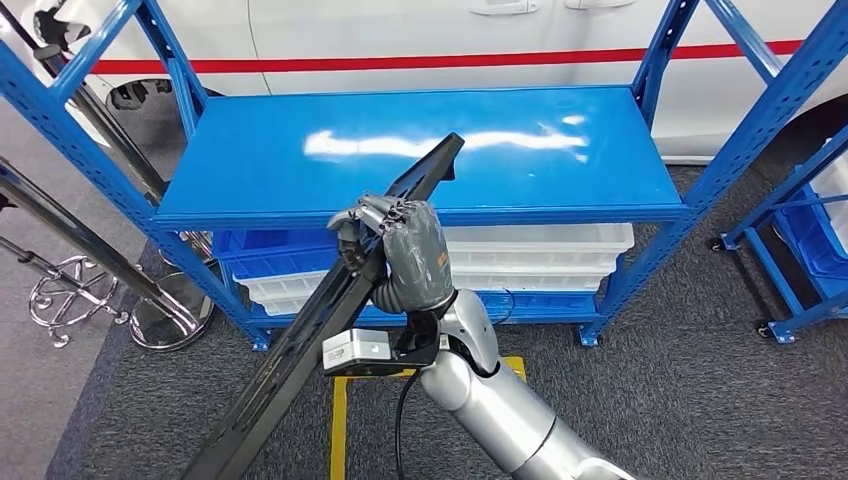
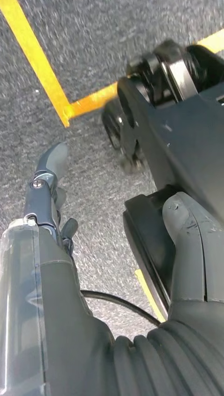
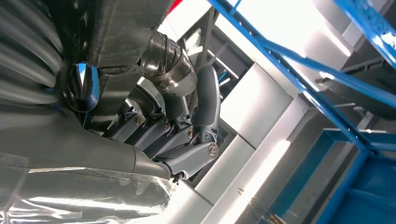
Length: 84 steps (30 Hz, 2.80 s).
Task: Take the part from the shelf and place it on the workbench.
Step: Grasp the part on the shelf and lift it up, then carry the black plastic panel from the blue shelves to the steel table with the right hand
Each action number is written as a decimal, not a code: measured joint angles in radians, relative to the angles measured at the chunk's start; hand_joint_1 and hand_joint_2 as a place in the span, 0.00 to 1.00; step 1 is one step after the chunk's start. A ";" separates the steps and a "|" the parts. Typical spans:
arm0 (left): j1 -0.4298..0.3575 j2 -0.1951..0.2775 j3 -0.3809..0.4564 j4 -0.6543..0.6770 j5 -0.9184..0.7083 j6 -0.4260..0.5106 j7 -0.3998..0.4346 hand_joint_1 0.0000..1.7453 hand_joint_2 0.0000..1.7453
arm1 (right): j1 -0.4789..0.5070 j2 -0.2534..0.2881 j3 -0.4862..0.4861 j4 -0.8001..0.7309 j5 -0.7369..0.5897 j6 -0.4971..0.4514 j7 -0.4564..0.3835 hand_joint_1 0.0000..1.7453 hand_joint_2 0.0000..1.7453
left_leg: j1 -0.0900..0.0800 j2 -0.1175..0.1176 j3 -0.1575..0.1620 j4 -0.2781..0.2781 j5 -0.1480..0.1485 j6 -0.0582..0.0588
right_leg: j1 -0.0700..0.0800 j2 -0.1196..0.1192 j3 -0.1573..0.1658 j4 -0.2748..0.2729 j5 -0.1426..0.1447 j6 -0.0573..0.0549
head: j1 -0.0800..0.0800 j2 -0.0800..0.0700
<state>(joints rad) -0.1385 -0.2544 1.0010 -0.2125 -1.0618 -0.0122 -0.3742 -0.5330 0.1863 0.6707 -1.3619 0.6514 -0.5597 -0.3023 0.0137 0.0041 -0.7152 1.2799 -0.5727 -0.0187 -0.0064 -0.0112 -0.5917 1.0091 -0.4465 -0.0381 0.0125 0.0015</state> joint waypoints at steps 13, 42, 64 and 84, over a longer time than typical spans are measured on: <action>-0.006 -0.001 0.001 0.000 0.009 -0.004 -0.006 0.00 1.00 | 0.024 -0.001 0.005 0.000 0.016 -0.014 -0.003 1.00 1.00 | -0.002 0.003 0.165 -0.302 0.127 0.060 | -0.005 0.007 -0.106 0.160 -0.106 0.054 | 0.000 0.000; -0.007 -0.003 0.002 0.001 0.024 -0.008 -0.006 0.00 1.00 | 0.026 0.004 0.005 0.003 0.019 -0.014 -0.003 1.00 1.00 | -0.003 0.004 0.235 -0.326 0.088 0.049 | -0.002 0.005 -0.130 0.052 0.039 0.047 | 0.000 0.000; -0.007 -0.004 0.004 0.001 0.038 -0.013 0.000 0.00 1.00 | 0.000 0.012 0.018 0.046 0.005 0.054 0.000 1.00 1.00 | 0.001 -0.001 0.049 -0.007 0.093 -0.008 | 0.003 -0.003 -0.053 0.023 0.027 -0.008 | 0.000 0.000; -0.012 -0.005 0.004 0.001 0.043 -0.009 -0.019 0.00 1.00 | -0.004 0.022 0.020 0.052 -0.008 0.002 -0.035 1.00 1.00 | -0.006 0.007 0.045 -0.257 0.199 0.018 | 0.001 0.009 0.080 0.033 -0.106 0.027 | 0.000 0.000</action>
<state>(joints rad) -0.1505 -0.2590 1.0048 -0.2117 -1.0190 -0.0210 -0.3932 -0.5368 0.2086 0.6910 -1.3095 0.6429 -0.5580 -0.3375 0.0081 0.0114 -0.6703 1.0225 -0.3741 -0.0005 -0.0052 -0.0024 -0.5121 1.0425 -0.5528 -0.0108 0.0121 0.0014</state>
